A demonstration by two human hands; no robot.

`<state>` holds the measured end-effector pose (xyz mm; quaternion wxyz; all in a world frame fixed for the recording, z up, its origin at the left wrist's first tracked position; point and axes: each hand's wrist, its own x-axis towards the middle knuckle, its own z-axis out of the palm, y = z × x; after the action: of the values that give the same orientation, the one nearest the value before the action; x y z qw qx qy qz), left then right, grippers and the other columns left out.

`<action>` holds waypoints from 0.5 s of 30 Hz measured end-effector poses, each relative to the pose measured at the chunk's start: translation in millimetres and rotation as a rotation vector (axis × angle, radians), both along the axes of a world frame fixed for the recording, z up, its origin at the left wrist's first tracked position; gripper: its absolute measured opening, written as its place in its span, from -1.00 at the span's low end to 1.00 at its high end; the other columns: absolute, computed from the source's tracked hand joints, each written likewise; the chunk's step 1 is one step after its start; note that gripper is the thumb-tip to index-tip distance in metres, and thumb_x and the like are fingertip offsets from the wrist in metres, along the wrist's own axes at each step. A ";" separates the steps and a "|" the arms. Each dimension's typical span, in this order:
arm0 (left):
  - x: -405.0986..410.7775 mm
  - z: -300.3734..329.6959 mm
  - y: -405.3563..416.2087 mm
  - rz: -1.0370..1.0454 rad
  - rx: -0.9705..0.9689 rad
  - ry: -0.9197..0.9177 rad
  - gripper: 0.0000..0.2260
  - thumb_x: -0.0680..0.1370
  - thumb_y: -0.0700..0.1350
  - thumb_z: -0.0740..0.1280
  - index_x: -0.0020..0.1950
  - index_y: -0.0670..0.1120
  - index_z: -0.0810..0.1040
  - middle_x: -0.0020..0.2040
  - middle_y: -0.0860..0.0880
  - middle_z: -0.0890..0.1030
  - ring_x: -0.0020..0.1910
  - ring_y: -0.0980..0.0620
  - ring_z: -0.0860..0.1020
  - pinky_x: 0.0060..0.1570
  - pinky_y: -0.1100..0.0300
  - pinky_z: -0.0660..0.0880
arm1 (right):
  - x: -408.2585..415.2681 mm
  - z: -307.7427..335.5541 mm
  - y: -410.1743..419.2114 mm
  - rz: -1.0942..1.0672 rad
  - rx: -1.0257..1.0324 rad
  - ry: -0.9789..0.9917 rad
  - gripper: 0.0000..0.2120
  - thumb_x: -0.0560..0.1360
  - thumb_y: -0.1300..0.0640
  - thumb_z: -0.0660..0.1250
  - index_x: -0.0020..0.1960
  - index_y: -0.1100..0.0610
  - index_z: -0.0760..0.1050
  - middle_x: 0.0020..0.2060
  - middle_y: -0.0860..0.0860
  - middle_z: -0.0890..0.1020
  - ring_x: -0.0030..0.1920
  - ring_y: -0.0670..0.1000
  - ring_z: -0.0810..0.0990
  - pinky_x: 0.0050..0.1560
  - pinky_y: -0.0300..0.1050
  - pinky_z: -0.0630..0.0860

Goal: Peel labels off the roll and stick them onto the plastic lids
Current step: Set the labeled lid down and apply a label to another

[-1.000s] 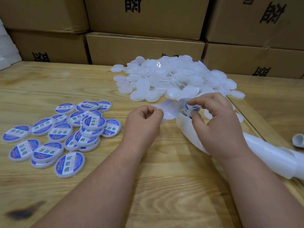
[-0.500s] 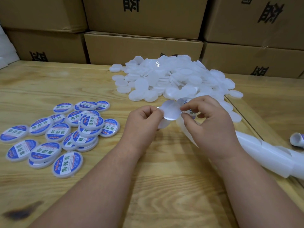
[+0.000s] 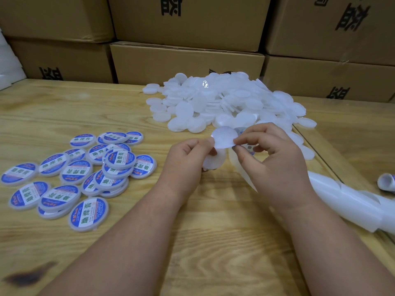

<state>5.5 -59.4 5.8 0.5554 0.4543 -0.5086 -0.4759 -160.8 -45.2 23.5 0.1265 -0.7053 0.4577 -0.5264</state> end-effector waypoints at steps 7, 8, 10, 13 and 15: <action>-2.5 0.6 -1.4 -0.026 -0.006 0.130 -0.74 0.38 -0.20 0.22 -0.20 0.06 0.68 -0.24 -0.01 0.69 -0.36 -0.01 0.61 -0.34 0.22 0.50 | 0.8 8.0 4.7 -0.027 0.020 -0.254 -0.76 0.46 0.19 0.49 -0.18 -0.17 0.64 -0.21 -0.18 0.70 -0.16 -0.14 0.64 -0.11 -0.35 0.51; -2.5 -0.3 -1.2 -0.023 -0.013 0.107 -0.68 0.37 -0.24 0.21 -0.12 0.11 0.66 -0.21 0.00 0.72 -0.33 0.00 0.64 -0.34 0.23 0.52 | 1.3 9.1 5.0 -0.007 0.065 -0.319 -0.79 0.46 0.17 0.50 -0.19 -0.15 0.65 -0.22 -0.16 0.71 -0.18 -0.14 0.65 -0.12 -0.33 0.53; -2.5 -0.9 -0.9 -0.047 -0.038 0.063 -0.56 0.39 -0.27 0.22 0.09 0.19 0.57 -0.13 -0.03 0.75 -0.23 -0.01 0.70 -0.30 0.23 0.55 | 2.4 11.8 6.1 0.042 0.150 -0.423 -0.86 0.43 0.12 0.50 -0.13 -0.13 0.66 -0.23 -0.11 0.73 -0.19 -0.11 0.66 -0.13 -0.27 0.55; -2.5 0.6 0.4 -0.091 -0.043 0.058 -0.53 0.51 -0.30 0.28 0.29 0.18 0.48 -0.05 -0.03 0.76 -0.10 -0.05 0.74 -0.33 0.23 0.56 | 2.9 14.5 7.5 0.128 0.317 -0.435 -0.62 0.40 0.10 0.52 0.15 -0.15 0.50 -0.22 -0.02 0.74 -0.17 -0.04 0.67 -0.07 -0.18 0.58; -2.0 1.6 1.3 -0.100 -0.015 0.094 -0.62 0.58 -0.30 0.30 0.29 0.10 0.53 -0.04 -0.03 0.76 -0.09 -0.07 0.74 -0.38 0.23 0.56 | 4.0 14.5 7.9 0.125 0.377 -0.396 -0.53 0.46 0.16 0.54 0.22 -0.14 0.42 -0.24 -0.02 0.75 -0.19 -0.06 0.66 -0.02 -0.14 0.55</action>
<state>3.5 -58.1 7.3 0.5576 0.4014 -0.5074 -0.5201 -156.9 -37.4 38.0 0.3746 -0.5798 0.4695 -0.5506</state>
